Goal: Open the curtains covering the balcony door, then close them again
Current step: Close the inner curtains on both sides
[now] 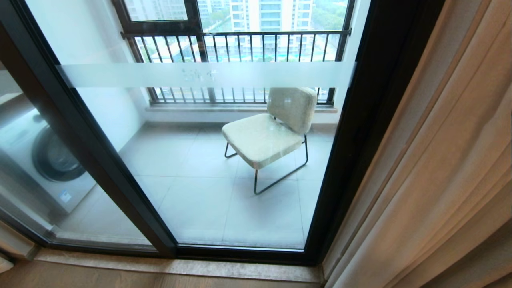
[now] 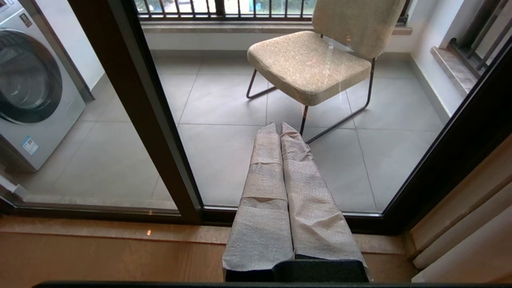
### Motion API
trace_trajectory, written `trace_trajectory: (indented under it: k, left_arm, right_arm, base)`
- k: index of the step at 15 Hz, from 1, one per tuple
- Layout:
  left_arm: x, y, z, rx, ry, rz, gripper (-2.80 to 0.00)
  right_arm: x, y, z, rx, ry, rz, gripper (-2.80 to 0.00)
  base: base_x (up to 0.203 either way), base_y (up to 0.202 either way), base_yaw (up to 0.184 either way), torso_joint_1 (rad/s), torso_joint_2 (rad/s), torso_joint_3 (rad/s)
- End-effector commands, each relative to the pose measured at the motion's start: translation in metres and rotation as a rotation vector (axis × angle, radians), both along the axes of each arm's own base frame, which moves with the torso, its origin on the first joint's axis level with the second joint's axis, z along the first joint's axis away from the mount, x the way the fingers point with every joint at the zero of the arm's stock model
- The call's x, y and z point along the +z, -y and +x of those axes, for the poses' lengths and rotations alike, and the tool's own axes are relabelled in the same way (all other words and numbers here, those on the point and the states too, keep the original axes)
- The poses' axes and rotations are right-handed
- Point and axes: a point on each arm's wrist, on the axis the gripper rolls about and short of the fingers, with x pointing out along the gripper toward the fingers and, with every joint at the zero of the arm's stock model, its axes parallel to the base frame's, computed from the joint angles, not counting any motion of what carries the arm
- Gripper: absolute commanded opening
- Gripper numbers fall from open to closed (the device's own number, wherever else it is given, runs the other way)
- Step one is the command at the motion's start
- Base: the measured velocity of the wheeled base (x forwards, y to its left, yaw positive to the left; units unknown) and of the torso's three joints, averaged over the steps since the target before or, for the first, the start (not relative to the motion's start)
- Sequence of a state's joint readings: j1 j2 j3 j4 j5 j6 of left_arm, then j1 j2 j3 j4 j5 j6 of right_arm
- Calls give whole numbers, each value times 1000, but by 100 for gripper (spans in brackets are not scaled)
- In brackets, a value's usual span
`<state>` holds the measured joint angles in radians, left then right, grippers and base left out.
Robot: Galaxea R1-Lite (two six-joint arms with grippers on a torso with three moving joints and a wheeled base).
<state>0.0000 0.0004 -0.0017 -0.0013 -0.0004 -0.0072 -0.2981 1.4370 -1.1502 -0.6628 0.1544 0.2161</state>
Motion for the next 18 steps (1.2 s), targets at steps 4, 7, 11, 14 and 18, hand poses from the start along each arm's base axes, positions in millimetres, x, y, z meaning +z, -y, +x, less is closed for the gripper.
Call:
trace_trajectory:
  k: [4, 7, 11, 14, 18]
  left_arm:
    - [0, 0, 0, -1, 1, 1, -280]
    - [0, 0, 0, 0, 1, 0, -280]
    - [0, 0, 0, -1, 1, 0, -280]
    - [0, 0, 0, -1, 1, 0, -280]
    - [0, 0, 0, 0, 1, 0, -280]
  right_arm:
    - [8, -4, -13, 2, 32, -9, -280]
    - [9, -8, -24, 6, 39, -12, -280]
    - [8, -17, -38, 26, 45, -19, -280]
    - [7, -20, -48, 28, 47, -23, -280]
    - [12, -27, -59, 38, 64, -63, -280]
  base:
    - [0, 0, 0, 0, 0, 0]
    - [0, 0, 0, 0, 0, 0]
    - [0, 0, 0, 0, 0, 0]
    - [0, 0, 0, 0, 0, 0]
    - [0, 0, 0, 0, 0, 0]
